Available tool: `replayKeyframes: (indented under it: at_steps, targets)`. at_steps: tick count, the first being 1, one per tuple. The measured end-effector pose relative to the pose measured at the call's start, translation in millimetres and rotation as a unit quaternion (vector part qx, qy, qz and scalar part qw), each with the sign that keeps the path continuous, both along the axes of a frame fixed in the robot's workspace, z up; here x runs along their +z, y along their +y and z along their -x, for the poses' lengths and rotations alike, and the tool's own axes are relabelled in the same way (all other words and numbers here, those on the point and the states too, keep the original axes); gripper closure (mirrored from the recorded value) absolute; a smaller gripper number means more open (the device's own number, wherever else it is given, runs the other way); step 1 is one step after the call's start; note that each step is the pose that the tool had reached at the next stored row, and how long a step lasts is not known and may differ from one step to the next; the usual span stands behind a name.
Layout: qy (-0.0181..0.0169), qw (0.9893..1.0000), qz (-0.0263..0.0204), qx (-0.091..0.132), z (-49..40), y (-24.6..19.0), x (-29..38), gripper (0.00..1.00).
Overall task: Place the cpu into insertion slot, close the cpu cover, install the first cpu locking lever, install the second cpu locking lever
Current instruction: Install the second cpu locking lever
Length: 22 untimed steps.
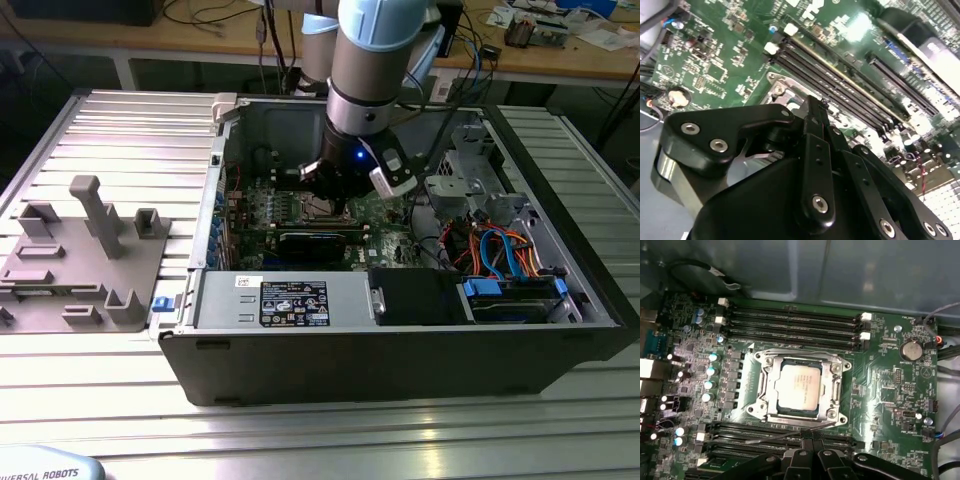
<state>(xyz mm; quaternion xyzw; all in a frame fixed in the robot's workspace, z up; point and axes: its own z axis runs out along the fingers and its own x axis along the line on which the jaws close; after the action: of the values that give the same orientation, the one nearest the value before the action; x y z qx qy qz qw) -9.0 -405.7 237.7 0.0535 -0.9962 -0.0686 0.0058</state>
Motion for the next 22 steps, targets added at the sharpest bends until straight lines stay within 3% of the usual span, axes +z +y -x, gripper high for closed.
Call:
replayKeyframes:
  at_steps: [3, 6, 8, 13, 16, 18, 22]
  targets:
    - [0.0, 1.0, -0.0031, 0.0, 6.4, -4.3, -1.5, 0.89]
    - [-0.0002, 1.0, -0.006, 0.0, 15.5, -4.8, -2.6, 0.89]
    - [-0.0008, 0.9999, -0.0105, 0.0, 27.4, -4.9, -4.4, 0.89]
    - [-0.0009, 0.9999, -0.0153, 0.0, 37.1, -7.8, -8.4, 0.89]
    - [-0.0009, 0.9999, -0.0163, 0.0, 43.5, -7.8, -12.2, 0.89]
    - [-0.0009, 0.9999, -0.0162, 0.0, 48.5, -7.9, -18.0, 0.89]
    - [-0.0009, 0.9999, -0.0163, 0.0, 53.1, -5.3, -24.1, 0.89]
